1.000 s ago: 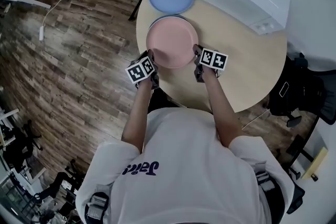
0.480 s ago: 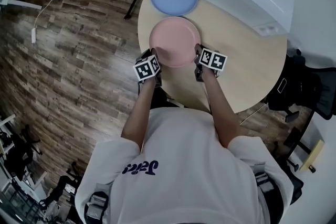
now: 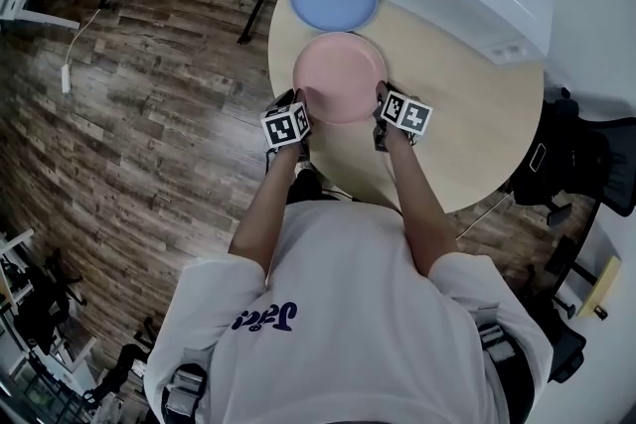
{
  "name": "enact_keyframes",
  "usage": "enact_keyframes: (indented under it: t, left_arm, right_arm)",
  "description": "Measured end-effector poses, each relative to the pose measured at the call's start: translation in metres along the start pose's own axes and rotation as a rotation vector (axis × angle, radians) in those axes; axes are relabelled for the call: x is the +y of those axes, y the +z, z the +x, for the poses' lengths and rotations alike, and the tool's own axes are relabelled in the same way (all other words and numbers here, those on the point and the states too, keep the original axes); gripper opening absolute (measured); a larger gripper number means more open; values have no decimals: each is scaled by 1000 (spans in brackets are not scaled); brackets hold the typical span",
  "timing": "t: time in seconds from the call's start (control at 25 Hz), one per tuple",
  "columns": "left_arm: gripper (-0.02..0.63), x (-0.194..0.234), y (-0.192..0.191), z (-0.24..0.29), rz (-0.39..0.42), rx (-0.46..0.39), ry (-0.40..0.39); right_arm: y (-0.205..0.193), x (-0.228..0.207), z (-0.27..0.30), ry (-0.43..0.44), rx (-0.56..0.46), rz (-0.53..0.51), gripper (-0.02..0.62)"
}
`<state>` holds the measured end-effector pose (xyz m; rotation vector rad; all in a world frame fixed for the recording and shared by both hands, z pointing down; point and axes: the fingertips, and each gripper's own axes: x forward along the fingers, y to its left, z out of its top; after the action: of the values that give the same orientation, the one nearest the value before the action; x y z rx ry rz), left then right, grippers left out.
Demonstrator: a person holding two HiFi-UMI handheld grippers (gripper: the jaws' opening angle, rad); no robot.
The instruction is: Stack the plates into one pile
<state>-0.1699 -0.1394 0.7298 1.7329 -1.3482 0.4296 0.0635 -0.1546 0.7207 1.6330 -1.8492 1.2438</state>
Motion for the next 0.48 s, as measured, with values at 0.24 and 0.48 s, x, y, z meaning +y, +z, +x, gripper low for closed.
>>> enact_keyframes:
  t: [0.24,0.48]
  left_arm:
    - [210,8,14,-16,1,1,-90]
    - [218,18,19,-31,-4,-7,-146]
  right_arm:
    - [2,13,-10,-44,-33,-56,235]
    - [-9,24,-24,-37,-74,-28,235]
